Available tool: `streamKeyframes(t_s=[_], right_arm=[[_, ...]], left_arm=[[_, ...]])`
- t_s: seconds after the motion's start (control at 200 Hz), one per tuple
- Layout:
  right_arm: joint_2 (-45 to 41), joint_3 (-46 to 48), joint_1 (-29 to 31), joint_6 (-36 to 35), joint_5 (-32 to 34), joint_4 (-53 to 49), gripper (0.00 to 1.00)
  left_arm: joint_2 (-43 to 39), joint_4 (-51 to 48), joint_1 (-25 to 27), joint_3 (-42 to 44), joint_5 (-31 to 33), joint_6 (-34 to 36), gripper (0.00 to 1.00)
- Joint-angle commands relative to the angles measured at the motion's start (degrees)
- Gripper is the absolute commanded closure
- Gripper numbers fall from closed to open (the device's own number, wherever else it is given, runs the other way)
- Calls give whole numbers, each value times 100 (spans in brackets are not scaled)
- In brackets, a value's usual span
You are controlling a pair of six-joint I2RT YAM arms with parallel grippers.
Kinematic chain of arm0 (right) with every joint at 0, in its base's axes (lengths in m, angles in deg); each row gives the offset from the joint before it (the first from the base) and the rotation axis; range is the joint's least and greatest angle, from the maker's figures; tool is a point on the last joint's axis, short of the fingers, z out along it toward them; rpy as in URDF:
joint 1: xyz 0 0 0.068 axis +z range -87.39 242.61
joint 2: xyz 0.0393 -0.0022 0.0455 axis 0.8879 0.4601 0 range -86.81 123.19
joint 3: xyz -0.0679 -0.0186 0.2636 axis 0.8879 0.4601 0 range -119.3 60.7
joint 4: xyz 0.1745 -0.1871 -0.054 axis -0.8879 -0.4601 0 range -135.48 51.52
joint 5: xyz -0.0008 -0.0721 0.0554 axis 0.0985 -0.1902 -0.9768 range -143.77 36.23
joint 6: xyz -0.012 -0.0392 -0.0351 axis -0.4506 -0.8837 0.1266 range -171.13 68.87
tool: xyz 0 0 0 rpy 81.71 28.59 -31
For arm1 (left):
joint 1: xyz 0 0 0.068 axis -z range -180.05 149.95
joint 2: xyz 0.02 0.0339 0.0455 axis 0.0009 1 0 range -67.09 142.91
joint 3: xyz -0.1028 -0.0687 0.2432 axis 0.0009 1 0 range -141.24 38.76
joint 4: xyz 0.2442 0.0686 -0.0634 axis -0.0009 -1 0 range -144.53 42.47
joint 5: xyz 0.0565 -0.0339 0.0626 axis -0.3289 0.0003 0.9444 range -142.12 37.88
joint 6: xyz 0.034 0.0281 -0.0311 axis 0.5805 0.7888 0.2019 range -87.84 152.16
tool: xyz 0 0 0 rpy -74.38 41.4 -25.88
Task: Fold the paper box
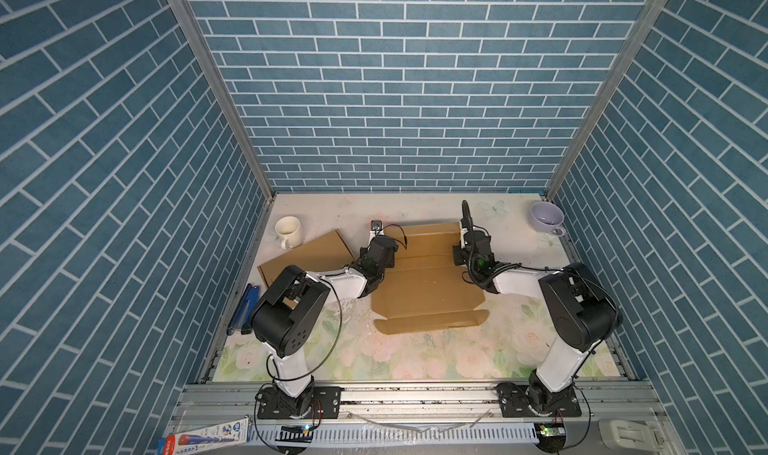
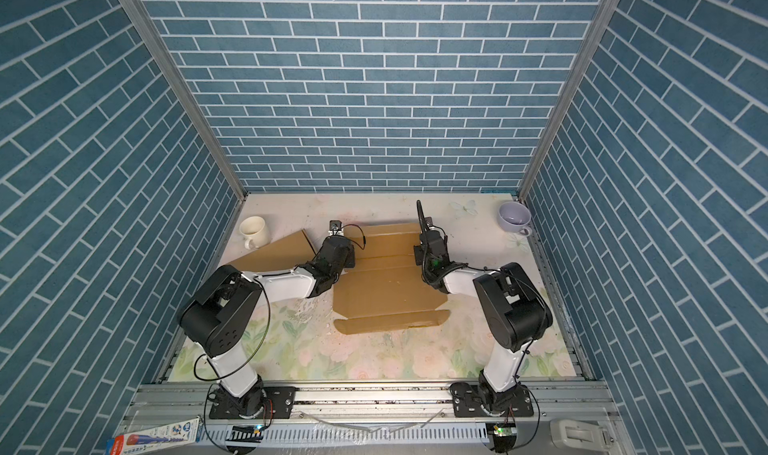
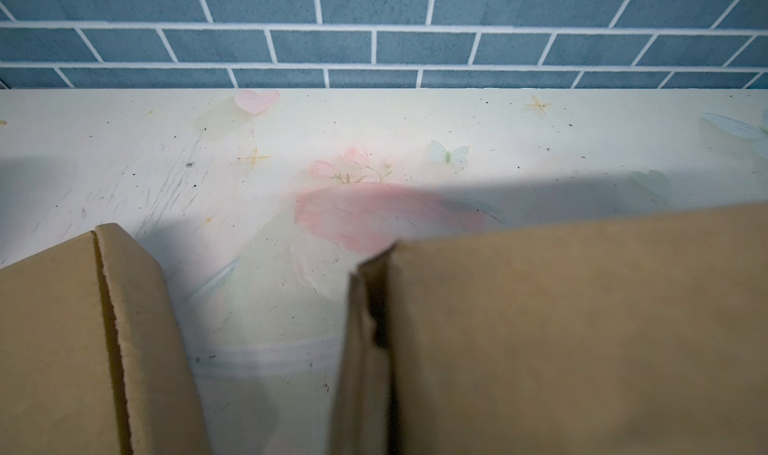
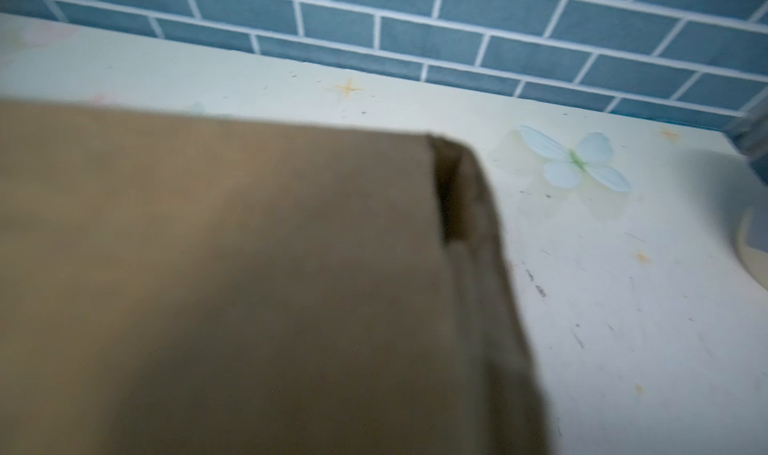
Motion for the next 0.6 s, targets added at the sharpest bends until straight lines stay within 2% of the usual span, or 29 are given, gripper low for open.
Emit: streamKeyframes(t_s=[0.0, 0.075, 0.155, 0.335, 0.465, 0.595], right_arm=[[313, -381, 280, -35, 1680, 46, 100], [427, -626, 381, 168, 2163, -334, 100], [419, -789, 427, 470, 2284, -725, 100], [65, -849, 580, 664, 2435, -1209, 100], [-358, -1263, 602, 832, 2107, -2611, 100], [-733, -1894, 602, 607, 1668, -4418, 100]], left_arm=[[417, -1289, 57, -73, 29, -709, 100], [506, -1794, 83, -320, 325, -1150, 100], [554, -2307, 112, -529, 655, -1589, 100], [530, -3318, 144, -964, 1085, -2351, 100], [373, -4008, 217, -1254, 1250, -2593, 100], [106, -4715, 260, -1314, 975, -2668, 100]])
